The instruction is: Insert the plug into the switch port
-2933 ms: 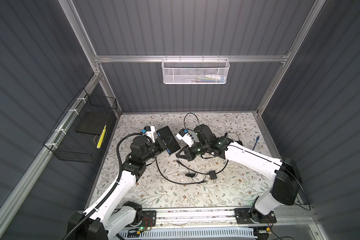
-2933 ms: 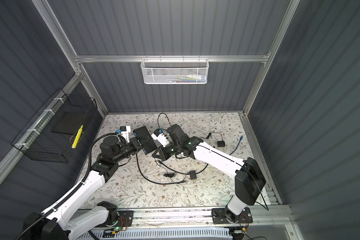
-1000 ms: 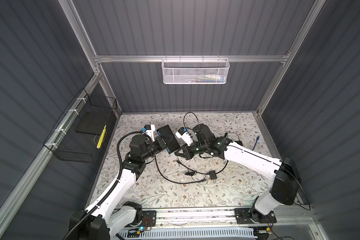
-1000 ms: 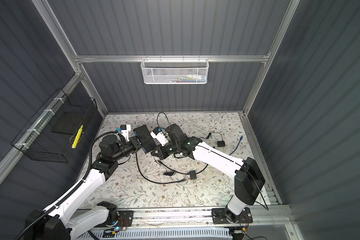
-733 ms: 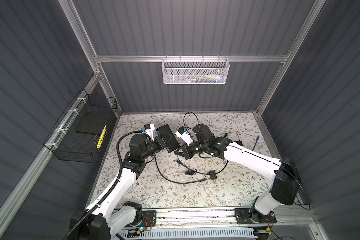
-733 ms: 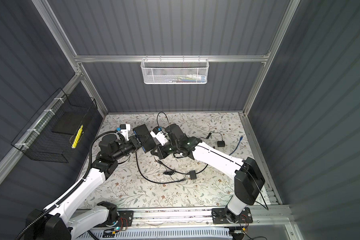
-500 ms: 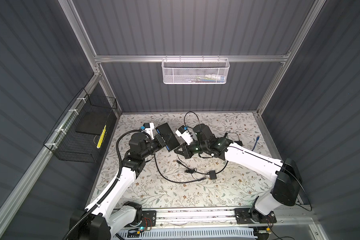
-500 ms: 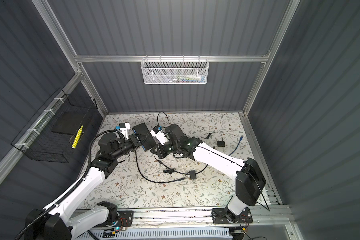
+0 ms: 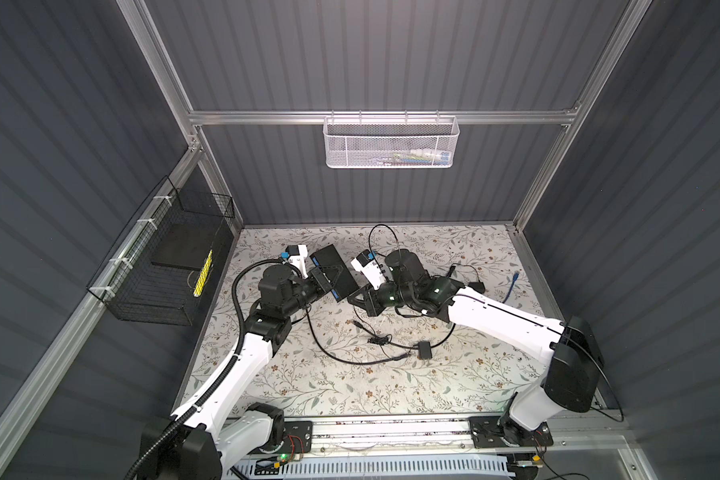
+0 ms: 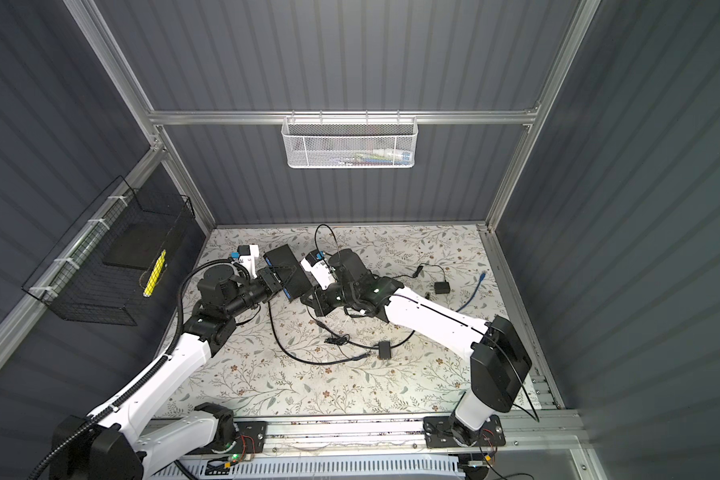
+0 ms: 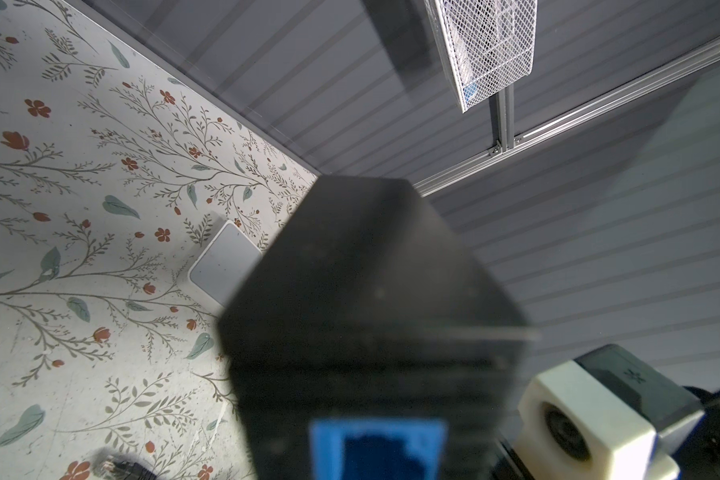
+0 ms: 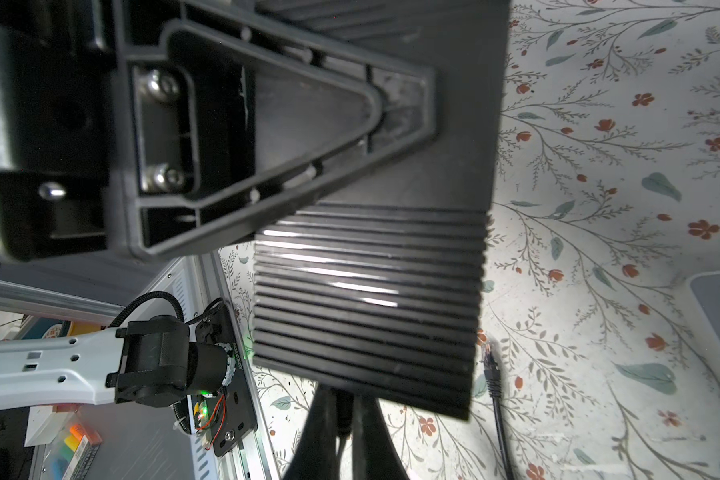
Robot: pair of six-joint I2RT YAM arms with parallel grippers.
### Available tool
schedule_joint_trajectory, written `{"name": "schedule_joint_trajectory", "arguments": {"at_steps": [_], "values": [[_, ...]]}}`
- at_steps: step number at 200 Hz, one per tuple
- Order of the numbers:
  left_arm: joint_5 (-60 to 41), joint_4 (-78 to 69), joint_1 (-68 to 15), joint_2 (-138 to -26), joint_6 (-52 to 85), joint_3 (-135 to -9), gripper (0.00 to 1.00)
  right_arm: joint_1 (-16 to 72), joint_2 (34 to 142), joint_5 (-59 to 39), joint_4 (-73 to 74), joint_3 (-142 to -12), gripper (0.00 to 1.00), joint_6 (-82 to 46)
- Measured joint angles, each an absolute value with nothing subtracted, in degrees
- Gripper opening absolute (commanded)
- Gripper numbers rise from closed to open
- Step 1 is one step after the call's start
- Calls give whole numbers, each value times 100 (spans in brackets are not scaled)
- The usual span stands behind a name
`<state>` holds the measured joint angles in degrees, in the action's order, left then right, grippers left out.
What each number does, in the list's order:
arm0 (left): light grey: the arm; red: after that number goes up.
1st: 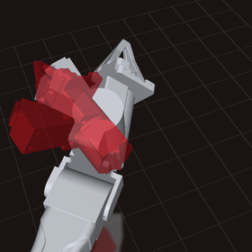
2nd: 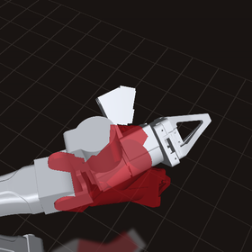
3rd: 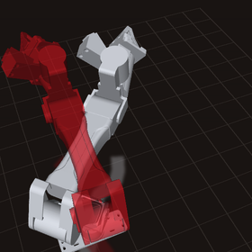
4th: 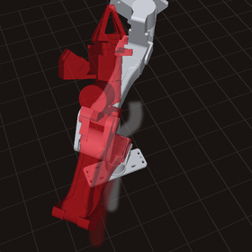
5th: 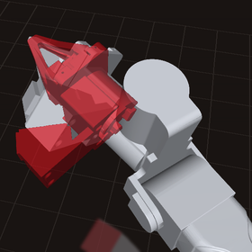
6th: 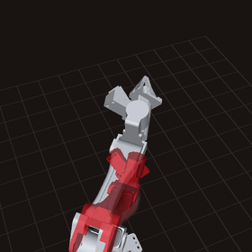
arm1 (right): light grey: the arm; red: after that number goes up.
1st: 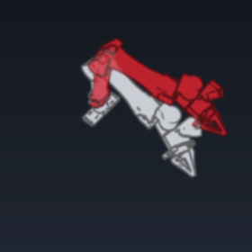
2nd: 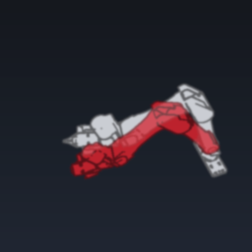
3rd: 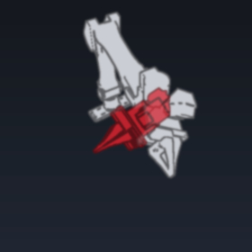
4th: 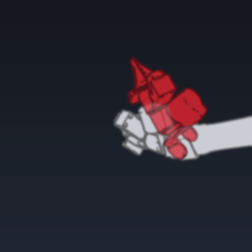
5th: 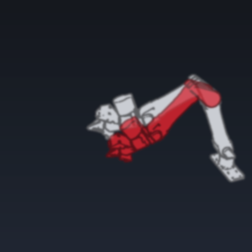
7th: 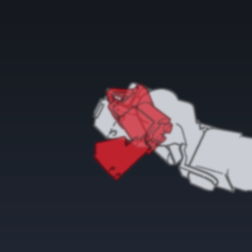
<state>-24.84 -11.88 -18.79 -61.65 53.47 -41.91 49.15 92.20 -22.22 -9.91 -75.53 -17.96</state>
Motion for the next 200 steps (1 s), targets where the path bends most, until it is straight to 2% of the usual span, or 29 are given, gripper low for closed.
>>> {"name": "schedule_joint_trajectory", "arguments": {"at_steps": [74,108,148,200], "values": [[-2364,-1055,-1909,-6173,5238,-4174,0,4925,9314,-2206,-1098,-7609,0,-1780],[-2182,-810,-1925,-6176,5227,-4303,0,4930,9312,-2178,-1013,-7550,10,-1785],[-2058,-429,-2016,-6392,5201,-4541,0,4893,8847,-1861,-325,-6899,20,-1796],[-1999,-8,-2051,-6816,5181,-4541,0,4737,8361,-1472,397,-6591,42,-1848]]}}
